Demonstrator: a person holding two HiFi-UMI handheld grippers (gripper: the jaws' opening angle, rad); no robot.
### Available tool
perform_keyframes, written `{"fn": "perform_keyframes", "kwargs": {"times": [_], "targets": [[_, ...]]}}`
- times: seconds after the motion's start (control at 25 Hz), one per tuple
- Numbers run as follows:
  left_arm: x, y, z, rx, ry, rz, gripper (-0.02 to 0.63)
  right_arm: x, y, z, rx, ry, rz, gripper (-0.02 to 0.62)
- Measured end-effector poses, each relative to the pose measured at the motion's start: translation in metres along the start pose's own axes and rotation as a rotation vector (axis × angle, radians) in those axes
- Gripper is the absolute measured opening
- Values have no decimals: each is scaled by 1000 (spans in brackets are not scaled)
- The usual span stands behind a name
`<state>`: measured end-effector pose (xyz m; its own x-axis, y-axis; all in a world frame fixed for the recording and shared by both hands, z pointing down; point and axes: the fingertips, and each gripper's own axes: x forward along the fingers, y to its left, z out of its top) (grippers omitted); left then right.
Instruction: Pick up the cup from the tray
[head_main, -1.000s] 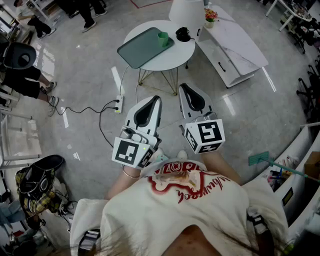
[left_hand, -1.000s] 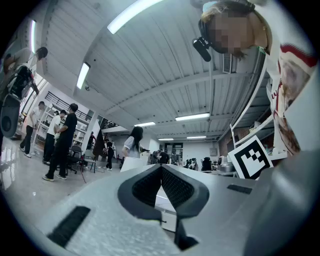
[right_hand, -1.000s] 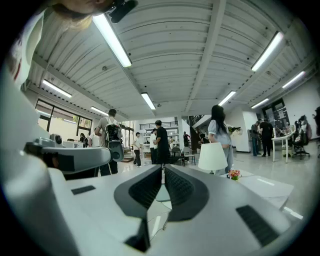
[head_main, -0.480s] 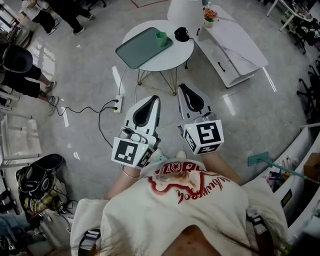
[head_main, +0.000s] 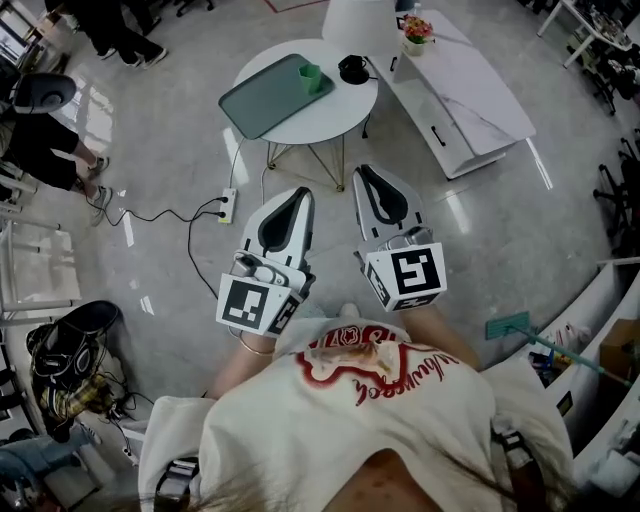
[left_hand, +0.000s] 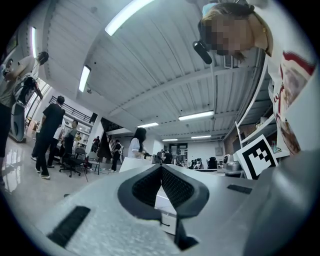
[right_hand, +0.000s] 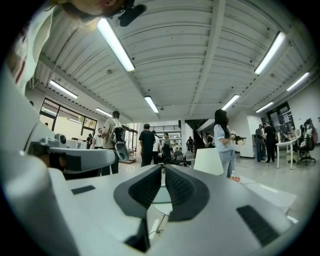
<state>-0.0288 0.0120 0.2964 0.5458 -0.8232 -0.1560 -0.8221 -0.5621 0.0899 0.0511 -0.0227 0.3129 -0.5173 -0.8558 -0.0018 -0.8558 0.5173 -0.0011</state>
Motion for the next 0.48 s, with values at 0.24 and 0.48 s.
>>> {"fn": "perform_keyframes", "kwargs": {"times": [0.24, 0.48], "targets": [[14, 16, -14, -1, 21, 71, 14, 23, -15, -14, -11, 10, 42, 40], [54, 71, -21, 10, 11, 78, 14, 85, -39, -22, -6, 13, 22, 40]]}}
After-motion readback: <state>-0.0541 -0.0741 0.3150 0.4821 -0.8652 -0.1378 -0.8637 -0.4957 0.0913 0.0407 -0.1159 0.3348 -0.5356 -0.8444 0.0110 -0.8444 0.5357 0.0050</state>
